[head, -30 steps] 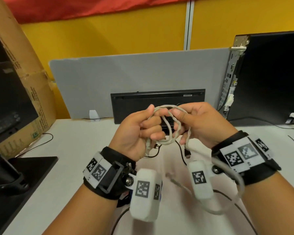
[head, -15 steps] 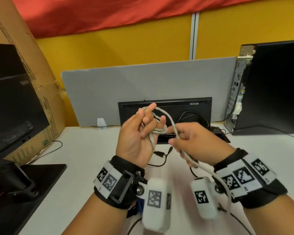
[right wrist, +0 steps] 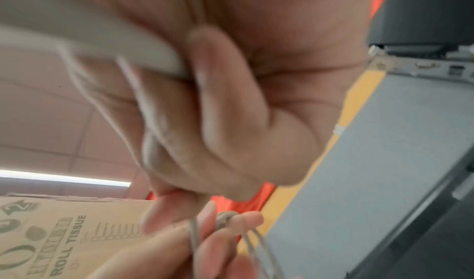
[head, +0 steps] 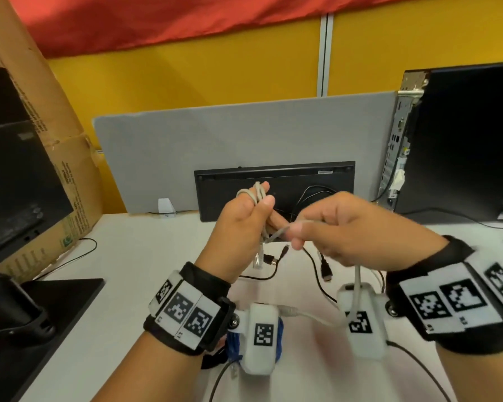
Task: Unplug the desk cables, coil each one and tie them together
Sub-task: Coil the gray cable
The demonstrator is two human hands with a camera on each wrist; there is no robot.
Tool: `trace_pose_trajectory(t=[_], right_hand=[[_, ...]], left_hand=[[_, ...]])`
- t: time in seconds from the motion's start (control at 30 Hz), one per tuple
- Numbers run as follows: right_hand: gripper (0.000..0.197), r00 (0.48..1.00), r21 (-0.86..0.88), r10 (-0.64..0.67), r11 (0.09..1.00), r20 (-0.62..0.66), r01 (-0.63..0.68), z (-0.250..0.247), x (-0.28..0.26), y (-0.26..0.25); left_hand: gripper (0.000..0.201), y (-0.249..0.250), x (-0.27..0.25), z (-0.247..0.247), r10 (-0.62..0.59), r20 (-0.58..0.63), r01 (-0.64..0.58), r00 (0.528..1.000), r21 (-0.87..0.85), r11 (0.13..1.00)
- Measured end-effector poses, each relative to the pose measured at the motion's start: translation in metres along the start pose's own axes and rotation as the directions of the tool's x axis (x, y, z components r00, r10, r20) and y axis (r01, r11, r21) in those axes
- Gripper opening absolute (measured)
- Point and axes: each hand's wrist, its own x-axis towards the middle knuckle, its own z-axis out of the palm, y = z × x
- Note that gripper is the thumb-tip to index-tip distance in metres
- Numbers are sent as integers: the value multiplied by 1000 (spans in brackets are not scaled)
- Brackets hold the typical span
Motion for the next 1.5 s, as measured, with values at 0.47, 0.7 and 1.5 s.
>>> trace_pose_trajectory(t=[0.47,0.7,1.5], right_hand=[[30,967,799,-182,545,-181,252,-18,2,11],[42,926,785,-185,491,-330,378,-1,16,17],[59,938,-212,-320,934,-136,288,-4,8,22]], left_hand=[[34,8,-8,9,-23,253,108,967,-327,939],[40,4,-7,12,-126,360,282,924,-424,861],[43,3,-9,10,0,625,514,781,-642,569]])
